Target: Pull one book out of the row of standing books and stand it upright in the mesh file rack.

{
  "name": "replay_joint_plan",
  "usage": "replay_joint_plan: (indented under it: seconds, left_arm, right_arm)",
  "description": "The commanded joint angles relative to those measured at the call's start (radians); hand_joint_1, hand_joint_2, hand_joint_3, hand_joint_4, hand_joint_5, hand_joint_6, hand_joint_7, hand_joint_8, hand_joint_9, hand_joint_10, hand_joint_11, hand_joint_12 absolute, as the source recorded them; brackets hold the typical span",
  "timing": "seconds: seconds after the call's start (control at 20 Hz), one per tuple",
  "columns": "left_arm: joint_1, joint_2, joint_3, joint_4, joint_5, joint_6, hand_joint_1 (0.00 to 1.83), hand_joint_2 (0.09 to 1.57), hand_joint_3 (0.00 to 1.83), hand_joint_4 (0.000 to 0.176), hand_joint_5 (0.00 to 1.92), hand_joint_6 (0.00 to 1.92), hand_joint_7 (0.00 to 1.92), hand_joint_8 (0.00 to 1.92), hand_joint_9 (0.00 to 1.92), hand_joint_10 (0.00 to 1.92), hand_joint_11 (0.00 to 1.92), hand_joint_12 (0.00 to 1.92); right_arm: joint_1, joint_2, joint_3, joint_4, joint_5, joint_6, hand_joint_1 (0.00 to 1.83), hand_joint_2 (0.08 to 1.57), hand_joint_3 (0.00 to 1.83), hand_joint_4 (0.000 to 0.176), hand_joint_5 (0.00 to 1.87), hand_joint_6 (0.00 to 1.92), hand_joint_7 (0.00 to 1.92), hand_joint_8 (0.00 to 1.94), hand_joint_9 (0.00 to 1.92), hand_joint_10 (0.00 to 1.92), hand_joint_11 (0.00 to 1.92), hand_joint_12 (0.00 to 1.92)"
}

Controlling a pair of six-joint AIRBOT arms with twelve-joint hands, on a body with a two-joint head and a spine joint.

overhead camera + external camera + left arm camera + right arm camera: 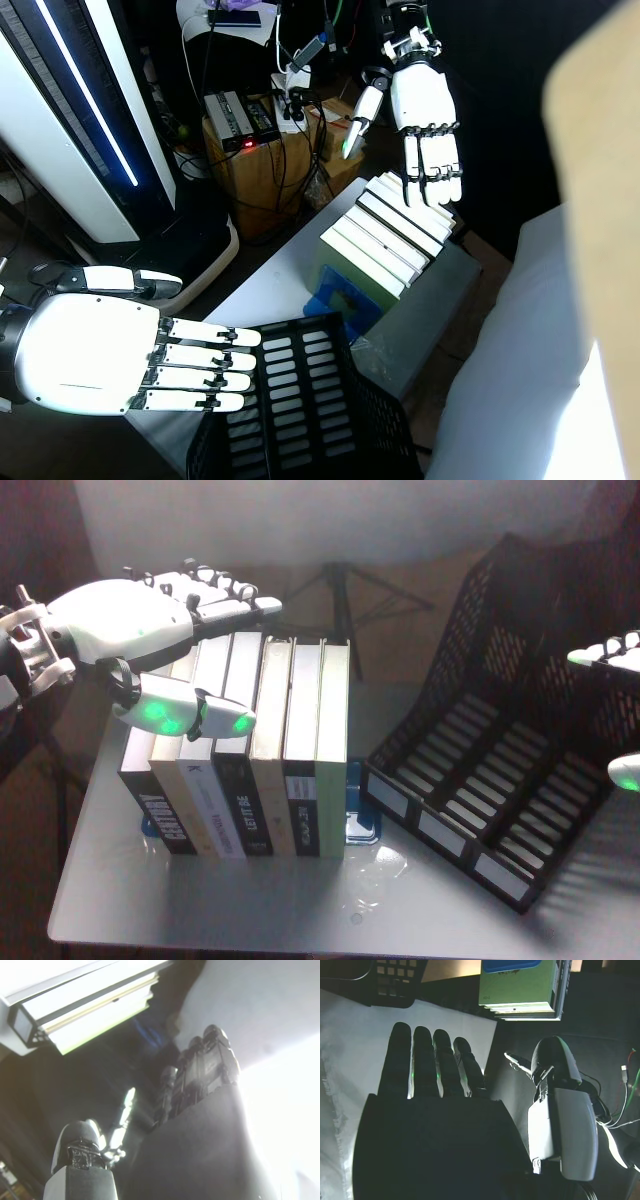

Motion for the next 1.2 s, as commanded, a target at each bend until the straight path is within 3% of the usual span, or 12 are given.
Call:
replay_joint_plan:
  seconds: [0.0,0.05,0.15,0.2,0.3,0.35,0.45,0.65,0.9,0.95,1.05,1.15]
  left_arm:
    - [-0.011,0.006,0.005,-0.014,-0.08,-0.001,0.2,1.11,0.0,0.094,0.05,0.02,0.0,0.0,0.0,0.0,0.0,0.0]
    - [-0.011,0.003,0.006,-0.005,-0.071,-0.003,0.13,1.11,0.0,0.084,0.07,0.02,0.0,0.0,0.0,0.0,0.0,0.0]
    - [-0.012,-0.004,0.01,0.017,-0.053,-0.013,0.15,1.11,0.0,0.084,0.1,0.03,0.0,0.0,0.0,0.0,0.0,0.0]
    - [-0.013,-0.006,0.01,0.028,-0.046,-0.019,0.21,1.1,0.0,0.095,0.14,0.04,0.0,0.0,0.0,0.0,0.0,0.0]
    - [-0.012,-0.01,0.01,0.055,-0.033,-0.031,0.22,1.08,0.0,0.084,0.24,0.03,0.0,0.0,0.0,0.0,0.0,0.0]
    - [-0.012,-0.012,0.009,0.069,-0.027,-0.038,0.2,1.08,0.0,0.092,0.28,0.02,0.0,0.0,0.0,0.0,0.0,0.0]
    - [-0.008,-0.015,0.009,0.082,-0.026,-0.05,0.24,1.09,0.0,0.08,0.39,0.02,0.0,0.0,0.0,0.0,0.0,0.0]
    - [0.012,-0.019,-0.003,0.13,-0.021,-0.084,0.2,1.05,0.0,0.085,0.47,0.01,0.0,0.0,0.0,0.0,0.0,0.0]
    - [0.038,-0.02,-0.019,0.158,-0.014,-0.093,0.17,1.05,0.0,0.056,0.52,0.02,0.0,0.0,0.0,0.0,0.0,0.0]
    - [0.038,-0.02,-0.02,0.166,-0.012,-0.095,0.13,1.05,0.0,0.063,0.51,0.01,0.0,0.0,0.0,0.0,0.0,0.0]
    - [0.037,-0.024,-0.023,0.193,0.004,-0.099,0.16,1.05,0.0,0.048,0.53,0.02,0.0,0.0,0.0,0.0,0.0,0.0]
    - [0.036,-0.031,-0.024,0.218,0.016,-0.105,0.13,1.05,0.0,0.062,0.5,0.0,0.0,0.0,0.0,0.0,0.0,0.0]
  right_arm:
    - [0.0,0.017,0.003,0.02,0.106,0.002,0.34,1.2,0.0,0.021,0.0,0.0,0.0,0.0,0.0,0.0,0.0,0.0]
    - [0.0,0.017,0.003,0.02,0.106,0.002,0.33,1.2,0.0,0.017,0.0,0.0,0.0,0.0,0.0,0.0,0.0,0.0]
    - [0.0,0.017,0.003,0.02,0.107,0.002,0.33,1.2,0.0,0.022,0.0,0.0,0.0,0.0,0.0,0.0,0.0,0.0]
    - [-0.001,0.017,0.003,0.02,0.107,0.002,0.32,1.19,0.0,0.033,0.0,0.0,0.0,0.0,0.0,0.0,0.0,0.0]
    - [-0.002,0.015,0.003,0.02,0.107,0.002,0.32,1.2,0.0,0.032,0.0,0.0,0.0,0.0,0.0,0.0,0.0,0.0]
    - [-0.004,0.014,0.004,0.02,0.107,0.002,0.33,1.2,0.0,0.024,0.0,0.0,0.0,0.0,0.0,0.0,0.0,0.0]
    - [-0.007,0.013,0.004,0.024,0.108,0.002,0.33,1.2,0.0,0.015,0.0,0.0,0.0,0.0,0.0,0.0,0.0,0.0]
    - [-0.014,0.011,0.004,0.028,0.109,0.002,0.33,1.2,0.0,0.026,0.0,0.0,0.0,0.0,0.0,0.0,0.0,0.0]
    - [-0.022,0.008,0.004,0.035,0.11,0.002,0.36,1.22,0.01,0.03,0.0,0.0,0.0,0.0,0.0,0.0,0.0,0.0]
    - [-0.024,0.007,0.004,0.036,0.11,0.002,0.36,1.22,0.01,0.024,0.0,0.0,0.0,0.0,0.0,0.0,0.0,0.0]
    - [-0.029,0.007,0.004,0.041,0.113,0.002,0.36,1.22,0.0,0.027,0.0,0.0,0.0,0.0,0.0,0.0,0.0,0.0]
    - [-0.031,0.006,0.004,0.044,0.114,0.002,0.38,1.22,0.0,0.019,0.0,0.0,0.0,0.0,0.0,0.0,0.0,0.0]
